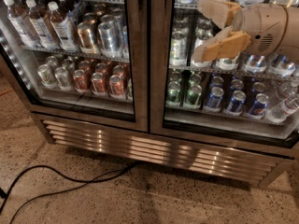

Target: Open right fridge door

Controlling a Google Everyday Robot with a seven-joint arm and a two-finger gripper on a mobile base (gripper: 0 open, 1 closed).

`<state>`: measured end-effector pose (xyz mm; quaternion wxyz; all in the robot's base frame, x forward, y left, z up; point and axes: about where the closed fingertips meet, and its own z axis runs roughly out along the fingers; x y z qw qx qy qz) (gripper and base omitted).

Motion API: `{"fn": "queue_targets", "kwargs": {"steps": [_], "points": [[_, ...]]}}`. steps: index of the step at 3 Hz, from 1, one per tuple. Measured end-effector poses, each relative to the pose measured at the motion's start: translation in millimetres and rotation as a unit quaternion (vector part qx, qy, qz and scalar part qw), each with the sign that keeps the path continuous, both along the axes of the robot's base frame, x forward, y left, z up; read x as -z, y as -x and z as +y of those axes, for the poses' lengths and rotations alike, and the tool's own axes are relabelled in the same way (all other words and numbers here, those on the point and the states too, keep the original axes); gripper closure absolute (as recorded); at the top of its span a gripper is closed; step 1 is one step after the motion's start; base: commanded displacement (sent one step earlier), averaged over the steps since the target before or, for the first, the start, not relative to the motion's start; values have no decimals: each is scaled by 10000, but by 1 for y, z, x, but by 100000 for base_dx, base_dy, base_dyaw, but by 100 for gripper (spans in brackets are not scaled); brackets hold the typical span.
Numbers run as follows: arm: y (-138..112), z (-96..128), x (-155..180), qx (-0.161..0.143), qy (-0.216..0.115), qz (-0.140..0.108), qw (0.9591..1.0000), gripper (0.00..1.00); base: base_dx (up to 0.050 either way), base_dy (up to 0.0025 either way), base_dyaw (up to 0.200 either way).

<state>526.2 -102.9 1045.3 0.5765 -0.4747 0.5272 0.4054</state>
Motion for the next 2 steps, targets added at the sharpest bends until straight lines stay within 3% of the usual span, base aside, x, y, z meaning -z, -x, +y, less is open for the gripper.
{"fn": "queue_targets", "kwargs": {"steps": [2], "points": [[0,0,0,-1,0,0,10000,0,4952,-2,33]]}}
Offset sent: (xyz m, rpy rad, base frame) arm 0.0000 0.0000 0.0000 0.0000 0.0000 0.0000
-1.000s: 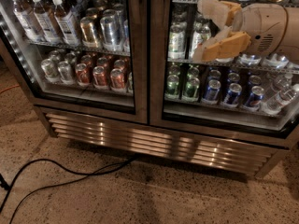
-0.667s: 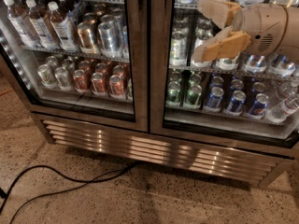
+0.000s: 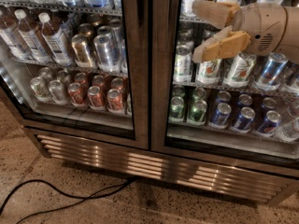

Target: Open right fridge door

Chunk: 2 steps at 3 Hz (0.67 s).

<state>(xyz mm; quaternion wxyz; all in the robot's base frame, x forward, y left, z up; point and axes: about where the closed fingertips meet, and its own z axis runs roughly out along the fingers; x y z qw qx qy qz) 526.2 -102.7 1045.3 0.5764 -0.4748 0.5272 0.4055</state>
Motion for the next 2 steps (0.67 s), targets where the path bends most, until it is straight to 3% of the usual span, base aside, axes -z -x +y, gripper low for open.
{"fn": "queue_targets", "kwargs": {"steps": [1,2], "points": [[1,2,0,-8,2,36,10000,0,0,0,0],[21,8,-2,-52,-132,15,9999,0,0,0,0]]}}
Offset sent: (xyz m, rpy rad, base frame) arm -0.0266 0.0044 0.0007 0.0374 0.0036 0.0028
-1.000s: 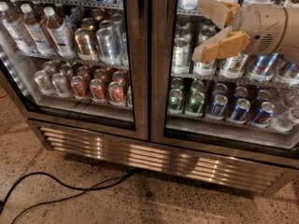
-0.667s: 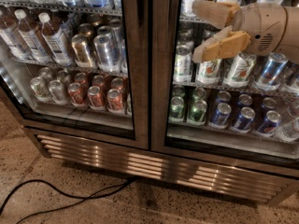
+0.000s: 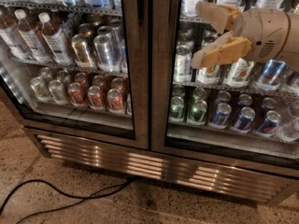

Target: Open right fridge door

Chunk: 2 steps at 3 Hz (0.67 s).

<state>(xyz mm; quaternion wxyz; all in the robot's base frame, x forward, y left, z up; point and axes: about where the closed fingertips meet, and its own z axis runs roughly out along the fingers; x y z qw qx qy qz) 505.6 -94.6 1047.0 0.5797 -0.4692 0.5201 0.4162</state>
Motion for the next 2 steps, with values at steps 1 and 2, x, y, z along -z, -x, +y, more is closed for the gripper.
{"fn": "queue_targets", "kwargs": {"steps": [1,2], "points": [[0,0,0,0,0,0,10000,0,0,0,20002],[0,0,0,-1,0,0,10000,0,0,0,0]]}}
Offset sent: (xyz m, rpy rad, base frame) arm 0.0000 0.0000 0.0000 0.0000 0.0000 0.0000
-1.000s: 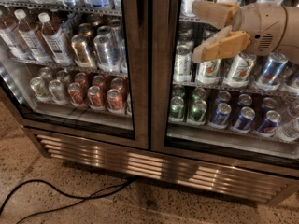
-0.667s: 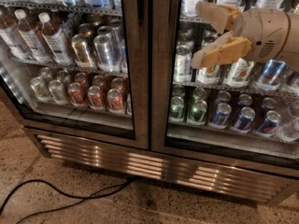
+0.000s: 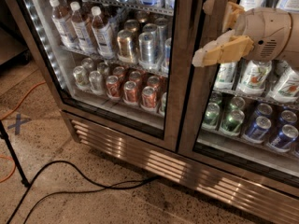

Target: Open right fridge door

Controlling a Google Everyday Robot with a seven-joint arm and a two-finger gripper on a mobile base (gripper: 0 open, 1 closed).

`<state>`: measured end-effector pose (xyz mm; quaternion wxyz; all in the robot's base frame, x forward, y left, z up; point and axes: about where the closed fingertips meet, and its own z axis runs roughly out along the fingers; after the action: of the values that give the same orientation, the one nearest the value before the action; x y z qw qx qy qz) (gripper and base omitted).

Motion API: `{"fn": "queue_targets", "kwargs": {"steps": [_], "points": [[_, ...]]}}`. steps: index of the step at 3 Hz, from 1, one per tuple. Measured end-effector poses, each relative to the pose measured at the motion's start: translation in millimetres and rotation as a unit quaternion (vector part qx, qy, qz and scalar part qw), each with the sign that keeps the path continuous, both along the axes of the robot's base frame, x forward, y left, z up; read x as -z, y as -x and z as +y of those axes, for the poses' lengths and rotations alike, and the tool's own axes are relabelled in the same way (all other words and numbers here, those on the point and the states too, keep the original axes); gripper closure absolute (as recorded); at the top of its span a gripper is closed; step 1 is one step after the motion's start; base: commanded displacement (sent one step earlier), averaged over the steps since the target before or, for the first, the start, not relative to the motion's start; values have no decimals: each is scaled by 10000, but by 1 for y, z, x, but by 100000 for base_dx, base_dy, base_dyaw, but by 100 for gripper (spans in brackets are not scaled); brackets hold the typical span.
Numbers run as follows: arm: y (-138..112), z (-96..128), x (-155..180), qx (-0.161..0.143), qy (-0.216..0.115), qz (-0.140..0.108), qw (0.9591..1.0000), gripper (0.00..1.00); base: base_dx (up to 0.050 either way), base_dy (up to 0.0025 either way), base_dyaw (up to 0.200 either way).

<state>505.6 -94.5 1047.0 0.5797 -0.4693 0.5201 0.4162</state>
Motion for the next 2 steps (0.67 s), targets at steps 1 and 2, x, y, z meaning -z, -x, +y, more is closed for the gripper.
{"fn": "queue_targets", "kwargs": {"steps": [1,2], "points": [[0,0,0,0,0,0,10000,19,0,0,0],[0,0,0,-1,0,0,10000,42,0,0,0]]}}
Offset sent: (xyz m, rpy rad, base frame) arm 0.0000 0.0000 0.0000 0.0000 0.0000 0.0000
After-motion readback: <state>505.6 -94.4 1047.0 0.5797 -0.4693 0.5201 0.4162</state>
